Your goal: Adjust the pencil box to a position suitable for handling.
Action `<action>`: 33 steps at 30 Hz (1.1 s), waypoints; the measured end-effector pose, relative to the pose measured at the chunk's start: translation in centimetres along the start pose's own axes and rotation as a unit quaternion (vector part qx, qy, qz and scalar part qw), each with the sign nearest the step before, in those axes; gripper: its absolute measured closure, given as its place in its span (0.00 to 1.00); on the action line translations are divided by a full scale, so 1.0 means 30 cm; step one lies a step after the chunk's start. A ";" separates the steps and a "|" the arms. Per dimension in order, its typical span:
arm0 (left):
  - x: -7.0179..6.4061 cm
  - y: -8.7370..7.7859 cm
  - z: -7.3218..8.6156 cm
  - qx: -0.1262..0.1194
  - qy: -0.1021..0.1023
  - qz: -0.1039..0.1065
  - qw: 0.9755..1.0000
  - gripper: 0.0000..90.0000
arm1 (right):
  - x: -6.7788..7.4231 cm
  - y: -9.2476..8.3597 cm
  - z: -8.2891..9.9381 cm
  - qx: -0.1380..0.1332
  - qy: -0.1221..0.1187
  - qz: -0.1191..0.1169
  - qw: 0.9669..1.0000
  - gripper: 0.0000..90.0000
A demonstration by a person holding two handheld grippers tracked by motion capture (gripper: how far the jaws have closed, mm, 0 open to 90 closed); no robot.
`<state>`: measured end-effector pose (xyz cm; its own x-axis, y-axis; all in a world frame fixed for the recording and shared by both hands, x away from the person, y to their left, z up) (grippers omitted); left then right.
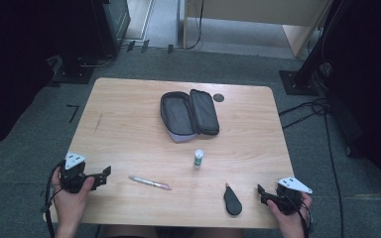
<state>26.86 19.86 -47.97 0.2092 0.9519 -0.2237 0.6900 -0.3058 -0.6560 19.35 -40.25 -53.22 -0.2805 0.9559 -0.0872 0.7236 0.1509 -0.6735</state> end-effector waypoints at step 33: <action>-0.365 0.380 -0.332 -0.009 0.038 0.065 0.997 0.49 | 0.214 0.085 -0.580 -0.062 0.005 -0.074 0.995 0.54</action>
Point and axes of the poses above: each handheld gripper's, and its own axes: y roughly forward along the jaws, z roughly out of its underside, x roughly to its left, the point moved 1 cm from there along y, roughly forward along the jaws, and after that the axes turned 9 degrees about -y, right-handed, at the moved point
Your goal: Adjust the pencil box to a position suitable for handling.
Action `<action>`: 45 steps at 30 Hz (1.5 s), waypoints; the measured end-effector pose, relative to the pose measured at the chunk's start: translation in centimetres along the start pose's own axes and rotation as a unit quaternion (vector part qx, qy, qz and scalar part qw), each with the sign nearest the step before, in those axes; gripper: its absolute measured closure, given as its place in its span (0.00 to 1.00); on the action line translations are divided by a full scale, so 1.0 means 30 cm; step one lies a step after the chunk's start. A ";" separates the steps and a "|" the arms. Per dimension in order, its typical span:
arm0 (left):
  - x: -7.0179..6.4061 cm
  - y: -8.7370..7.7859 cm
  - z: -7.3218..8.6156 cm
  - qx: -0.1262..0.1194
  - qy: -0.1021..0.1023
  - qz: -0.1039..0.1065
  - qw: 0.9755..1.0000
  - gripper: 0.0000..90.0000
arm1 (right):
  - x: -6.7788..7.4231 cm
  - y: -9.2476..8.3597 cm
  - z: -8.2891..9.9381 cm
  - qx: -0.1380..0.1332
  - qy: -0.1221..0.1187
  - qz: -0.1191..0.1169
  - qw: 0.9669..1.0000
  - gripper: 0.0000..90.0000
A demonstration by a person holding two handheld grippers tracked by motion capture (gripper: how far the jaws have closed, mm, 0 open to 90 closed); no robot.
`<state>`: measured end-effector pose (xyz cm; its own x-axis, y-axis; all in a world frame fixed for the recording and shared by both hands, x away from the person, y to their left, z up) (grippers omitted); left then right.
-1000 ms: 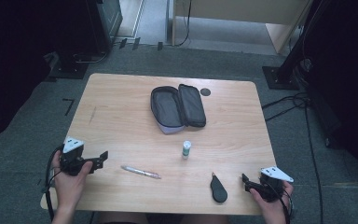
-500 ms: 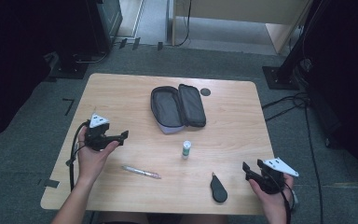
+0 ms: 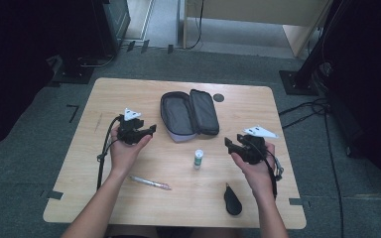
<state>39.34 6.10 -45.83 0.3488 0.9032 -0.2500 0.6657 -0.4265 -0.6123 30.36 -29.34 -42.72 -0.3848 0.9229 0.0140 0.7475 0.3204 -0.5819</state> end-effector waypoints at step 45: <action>-0.244 0.210 0.087 0.088 0.054 0.071 0.992 0.52 | 0.032 0.421 -0.049 0.138 0.169 0.028 0.976 0.20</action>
Point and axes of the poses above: each handheld gripper's, and its own axes: y roughly forward along the jaws, z roughly out of its underside, x roughly to its left, the point moved 1 cm from there along y, roughly forward along the jaws, and after that the axes turned 9 degrees about -y, right-handed, at the moved point
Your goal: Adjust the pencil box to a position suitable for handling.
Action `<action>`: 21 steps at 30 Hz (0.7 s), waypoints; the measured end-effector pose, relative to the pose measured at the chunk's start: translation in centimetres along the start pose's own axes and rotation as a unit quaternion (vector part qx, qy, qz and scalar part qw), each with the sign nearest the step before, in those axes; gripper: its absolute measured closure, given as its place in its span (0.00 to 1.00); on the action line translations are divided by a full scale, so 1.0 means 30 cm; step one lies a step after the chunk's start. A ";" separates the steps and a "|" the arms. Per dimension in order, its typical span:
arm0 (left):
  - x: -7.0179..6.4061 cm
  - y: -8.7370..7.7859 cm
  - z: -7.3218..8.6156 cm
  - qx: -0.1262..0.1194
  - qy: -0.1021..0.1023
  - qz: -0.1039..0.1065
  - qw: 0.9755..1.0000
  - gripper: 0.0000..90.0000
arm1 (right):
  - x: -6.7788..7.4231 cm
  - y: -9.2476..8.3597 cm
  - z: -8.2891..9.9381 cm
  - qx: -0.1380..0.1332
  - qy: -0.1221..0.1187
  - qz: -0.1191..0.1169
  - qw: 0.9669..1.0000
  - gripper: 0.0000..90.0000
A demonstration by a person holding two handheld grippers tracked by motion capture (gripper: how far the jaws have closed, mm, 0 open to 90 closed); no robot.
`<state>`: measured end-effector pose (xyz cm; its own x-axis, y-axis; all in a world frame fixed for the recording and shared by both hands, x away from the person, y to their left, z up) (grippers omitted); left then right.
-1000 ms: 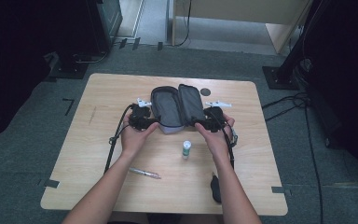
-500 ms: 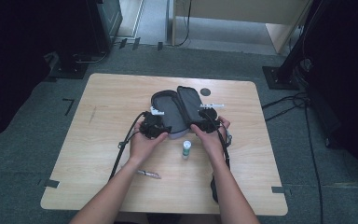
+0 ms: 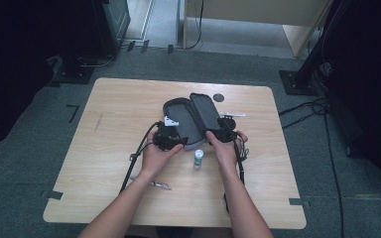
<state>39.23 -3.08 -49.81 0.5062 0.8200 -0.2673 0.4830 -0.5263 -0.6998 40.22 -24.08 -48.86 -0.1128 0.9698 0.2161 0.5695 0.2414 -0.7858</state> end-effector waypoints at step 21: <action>0.117 -0.084 -0.022 -0.029 -0.028 -0.008 0.999 0.50 | -0.015 0.032 -0.019 -0.016 -0.211 0.030 0.977 0.63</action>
Point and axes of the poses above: each handheld gripper's, and its own axes: y roughly forward along the jaws, z roughly out of its underside, x roughly to its left, the point moved 1 cm from there along y, roughly forward along the jaws, and after that the axes turned 9 degrees about -y, right-handed, at the moved point
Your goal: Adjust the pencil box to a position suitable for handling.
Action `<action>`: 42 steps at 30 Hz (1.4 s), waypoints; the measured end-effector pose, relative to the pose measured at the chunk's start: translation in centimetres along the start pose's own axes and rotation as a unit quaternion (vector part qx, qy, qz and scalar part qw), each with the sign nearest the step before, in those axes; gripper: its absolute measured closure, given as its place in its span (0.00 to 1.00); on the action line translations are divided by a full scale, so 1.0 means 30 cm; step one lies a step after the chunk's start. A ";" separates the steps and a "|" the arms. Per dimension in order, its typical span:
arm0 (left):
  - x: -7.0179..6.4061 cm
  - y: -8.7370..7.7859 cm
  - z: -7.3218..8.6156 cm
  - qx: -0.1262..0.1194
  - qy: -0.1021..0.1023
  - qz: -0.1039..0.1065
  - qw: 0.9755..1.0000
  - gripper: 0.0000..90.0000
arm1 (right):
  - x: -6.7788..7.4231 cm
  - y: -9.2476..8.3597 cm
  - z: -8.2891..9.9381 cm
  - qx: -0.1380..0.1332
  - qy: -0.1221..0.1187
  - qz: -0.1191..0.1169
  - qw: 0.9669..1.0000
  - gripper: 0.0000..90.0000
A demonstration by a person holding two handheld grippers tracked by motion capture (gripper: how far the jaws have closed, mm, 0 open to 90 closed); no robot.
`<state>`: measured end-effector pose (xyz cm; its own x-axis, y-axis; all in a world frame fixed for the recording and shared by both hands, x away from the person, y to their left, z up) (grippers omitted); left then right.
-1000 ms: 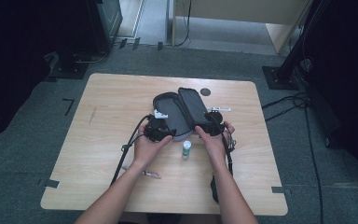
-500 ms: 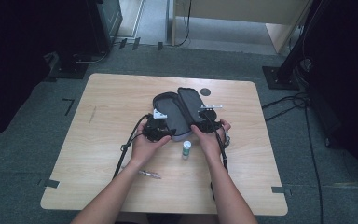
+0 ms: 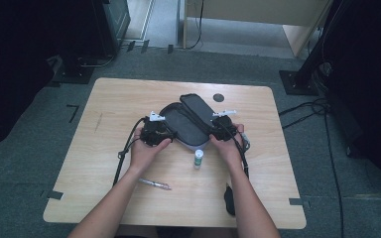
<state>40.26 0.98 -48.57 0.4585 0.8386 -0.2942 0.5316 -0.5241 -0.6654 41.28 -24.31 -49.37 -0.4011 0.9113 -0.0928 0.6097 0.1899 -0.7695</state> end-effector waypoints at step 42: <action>0.144 -0.042 -0.003 0.048 0.009 -0.054 0.997 1.00 | 0.036 -0.046 0.023 -0.029 0.082 -0.029 0.996 0.98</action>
<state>41.66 5.25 -48.94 0.4153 0.8861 -0.2058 0.5084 -0.4137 -0.7553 39.53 -23.83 -48.86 -0.3228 0.9447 0.0585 0.6286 0.2602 -0.7329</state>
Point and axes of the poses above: each handheld gripper's, and its own axes: y roughly forward along the jaws, z roughly out of its underside, x roughly to its left, the point moved 1 cm from there along y, roughly forward along the jaws, and after that the axes turned 9 degrees about -y, right-handed, at the moved point
